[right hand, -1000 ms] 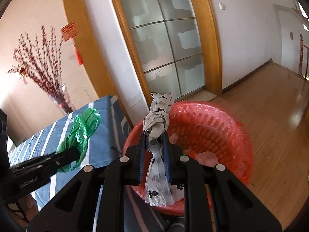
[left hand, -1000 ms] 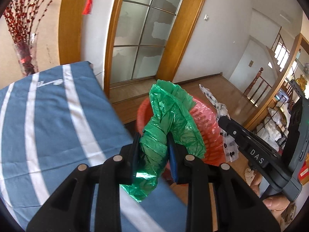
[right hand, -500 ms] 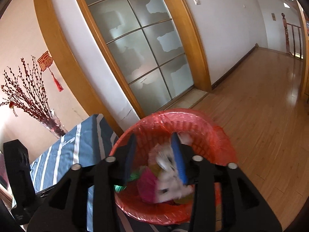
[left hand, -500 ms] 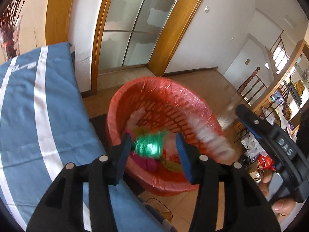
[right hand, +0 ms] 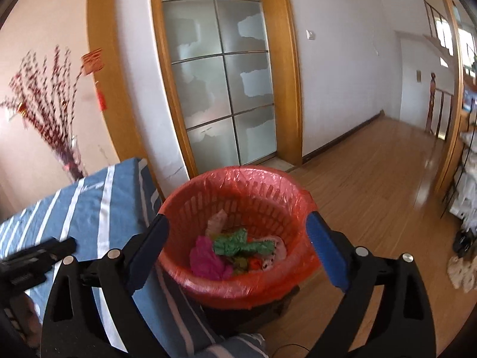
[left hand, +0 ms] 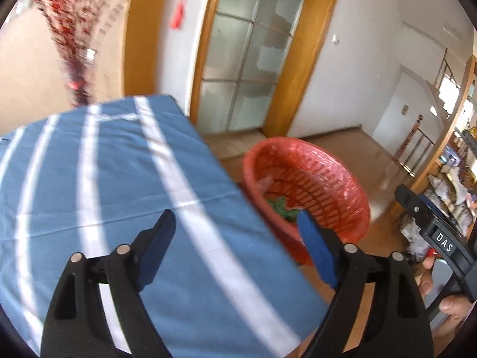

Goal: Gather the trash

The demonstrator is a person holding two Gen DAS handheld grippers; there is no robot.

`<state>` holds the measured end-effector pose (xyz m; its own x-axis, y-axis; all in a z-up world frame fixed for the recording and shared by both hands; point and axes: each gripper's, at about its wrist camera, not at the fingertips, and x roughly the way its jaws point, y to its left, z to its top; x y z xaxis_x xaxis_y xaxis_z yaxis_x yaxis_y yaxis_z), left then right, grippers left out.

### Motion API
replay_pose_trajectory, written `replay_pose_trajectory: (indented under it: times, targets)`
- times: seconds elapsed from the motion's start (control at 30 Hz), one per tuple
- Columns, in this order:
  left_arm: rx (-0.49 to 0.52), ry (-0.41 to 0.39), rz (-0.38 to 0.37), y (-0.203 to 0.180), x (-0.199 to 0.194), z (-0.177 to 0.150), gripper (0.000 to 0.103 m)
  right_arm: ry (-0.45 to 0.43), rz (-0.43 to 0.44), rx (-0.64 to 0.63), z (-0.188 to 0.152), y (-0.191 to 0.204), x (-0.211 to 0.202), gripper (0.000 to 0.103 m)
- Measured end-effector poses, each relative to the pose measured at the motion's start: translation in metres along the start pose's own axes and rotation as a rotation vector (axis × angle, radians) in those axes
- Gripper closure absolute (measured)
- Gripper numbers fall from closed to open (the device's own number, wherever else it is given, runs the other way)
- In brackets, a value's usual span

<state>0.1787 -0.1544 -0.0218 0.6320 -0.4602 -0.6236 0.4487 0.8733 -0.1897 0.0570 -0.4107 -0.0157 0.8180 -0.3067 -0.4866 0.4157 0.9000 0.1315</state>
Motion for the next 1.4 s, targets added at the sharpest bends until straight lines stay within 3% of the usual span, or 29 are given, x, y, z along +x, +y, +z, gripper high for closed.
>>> replay_pose_trajectory:
  times: [0.37, 0.4, 0.53, 0.9, 1.4]
  targets:
    - [-0.043, -0.179, 0.314, 0.038, -0.119, -0.060, 0.007, -0.055, -0.008, -0.095, -0.035, 0.039, -0.061, 0.007]
    - [-0.043, -0.188, 0.332, 0.038, -0.123, -0.062, 0.006, -0.055, -0.002, -0.090, -0.036, 0.039, -0.065, 0.002]
    - [-0.038, -0.228, 0.386, 0.039, -0.146, -0.073, 0.004, -0.056, -0.002, -0.092, -0.046, 0.047, -0.081, 0.002]
    - [-0.051, -0.232, 0.394, 0.029, -0.166, -0.104, 0.004, -0.109, -0.033, -0.164, -0.067, 0.073, -0.115, 0.002]
    - [-0.055, -0.284, 0.392, 0.024, -0.179, -0.116, 0.004, -0.136, -0.109, -0.162, -0.081, 0.075, -0.128, 0.002]
